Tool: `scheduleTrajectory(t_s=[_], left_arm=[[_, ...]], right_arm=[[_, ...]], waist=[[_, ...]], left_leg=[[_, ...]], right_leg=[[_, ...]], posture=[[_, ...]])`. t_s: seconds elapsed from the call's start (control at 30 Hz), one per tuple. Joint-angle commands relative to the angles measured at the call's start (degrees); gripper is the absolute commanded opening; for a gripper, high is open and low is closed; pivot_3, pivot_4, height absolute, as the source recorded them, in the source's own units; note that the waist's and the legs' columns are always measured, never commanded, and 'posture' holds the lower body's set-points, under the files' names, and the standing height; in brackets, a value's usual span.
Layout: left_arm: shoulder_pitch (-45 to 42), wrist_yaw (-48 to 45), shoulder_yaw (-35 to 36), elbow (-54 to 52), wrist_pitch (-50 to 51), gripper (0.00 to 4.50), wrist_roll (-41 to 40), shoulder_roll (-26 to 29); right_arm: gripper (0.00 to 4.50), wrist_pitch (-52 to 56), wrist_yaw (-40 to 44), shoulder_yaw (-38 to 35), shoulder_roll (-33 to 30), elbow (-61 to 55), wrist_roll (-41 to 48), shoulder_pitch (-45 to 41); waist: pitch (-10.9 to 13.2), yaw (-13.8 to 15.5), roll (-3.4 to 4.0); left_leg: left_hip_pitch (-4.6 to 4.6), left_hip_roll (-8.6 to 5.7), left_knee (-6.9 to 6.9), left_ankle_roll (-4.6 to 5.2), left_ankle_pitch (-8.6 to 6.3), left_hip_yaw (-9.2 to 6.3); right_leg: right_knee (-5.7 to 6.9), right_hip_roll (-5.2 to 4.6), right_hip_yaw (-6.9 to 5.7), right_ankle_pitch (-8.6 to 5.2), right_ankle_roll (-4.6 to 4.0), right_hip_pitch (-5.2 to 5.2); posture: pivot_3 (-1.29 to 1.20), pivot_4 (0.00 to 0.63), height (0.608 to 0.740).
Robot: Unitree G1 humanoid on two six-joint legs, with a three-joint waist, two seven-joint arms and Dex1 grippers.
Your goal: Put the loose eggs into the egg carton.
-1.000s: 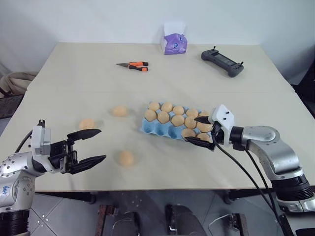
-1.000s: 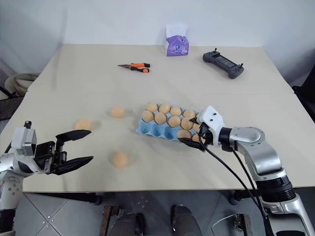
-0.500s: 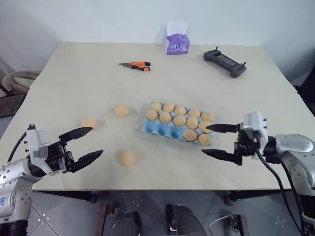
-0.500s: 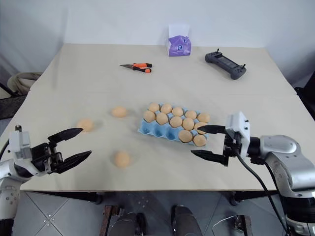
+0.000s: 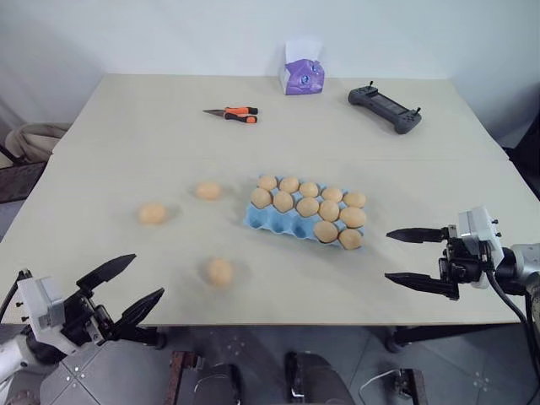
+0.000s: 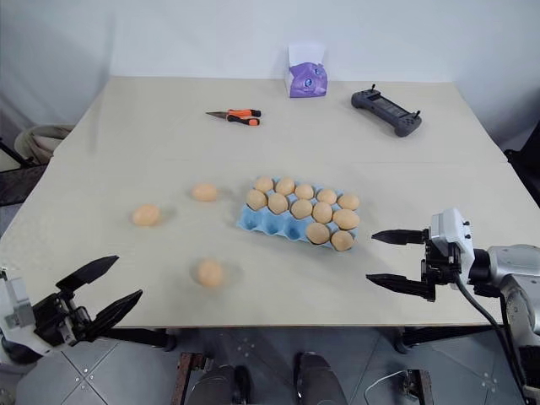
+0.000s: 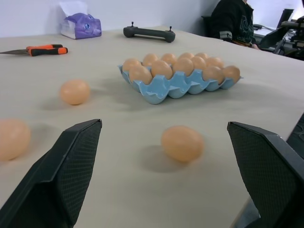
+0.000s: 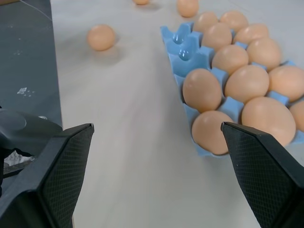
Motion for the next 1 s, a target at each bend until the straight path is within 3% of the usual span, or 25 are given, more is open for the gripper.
scheduleTrajectory(t_s=[0.03, 0.4, 0.67, 0.97, 1.0], left_arm=[[1.4, 2.5, -1.6, -3.8, -1.7, 4.5, 1.5, -1.5], [-8.5, 10.9, -20.1, -3.4, -1.4, 4.5, 15.4, -1.9], [-13.8, 18.1, -24.9, 1.4, 4.8, 4.5, 22.2, -1.1], [-17.7, 18.0, -29.3, 4.0, 6.7, 4.5, 24.3, -0.3], [-18.2, 18.3, -29.6, 4.3, 7.1, 4.31, 24.5, -0.3]], right_arm=[[4.48, -1.1, 0.3, -1.3, -1.3, 0.6, -0.2, -0.7], [4.48, -0.4, -3.2, 0.7, 0.4, -0.3, -1.4, -2.1], [4.48, 0.4, -5.8, -0.4, 0.6, -3.8, -0.4, 0.8], [4.48, 0.6, -7.7, -0.7, 0.5, -5.0, 0.1, 1.9], [4.49, 0.6, -7.9, -0.6, 0.5, -5.1, 0.1, 1.9]], waist=[[0.0, 0.0, 0.0], [0.0, 0.1, 0.01], [0.0, 0.0, 0.03], [0.0, 0.6, 0.03], [0.0, 0.7, 0.03]], left_leg=[[0.0, 0.01, 0.0, 0.0, 0.0, 0.0], [-0.01, -0.02, 0.06, 0.14, 0.08, 0.0], [0.01, 0.02, 0.02, 0.13, 0.07, 0.01], [0.01, 0.0, 0.05, 0.14, 0.09, 0.02], [0.01, 0.0, 0.05, 0.14, 0.09, 0.02]], right_leg=[[0.0, 0.0, 0.0, 0.0, 0.0, 0.0], [0.02, 0.03, 0.02, 0.05, 0.08, 0.04], [0.04, 0.09, 0.04, 0.06, 0.1, 0.02], [0.06, 0.06, 0.05, 0.08, 0.13, 0.02], [0.06, 0.07, 0.05, 0.08, 0.13, 0.02]], posture=[[0.0, 0.15, 0.74], [0.0, 0.15, 0.74], [0.0, 0.15, 0.74], [0.0, 0.15, 0.74], [0.0, 0.15, 0.74]])
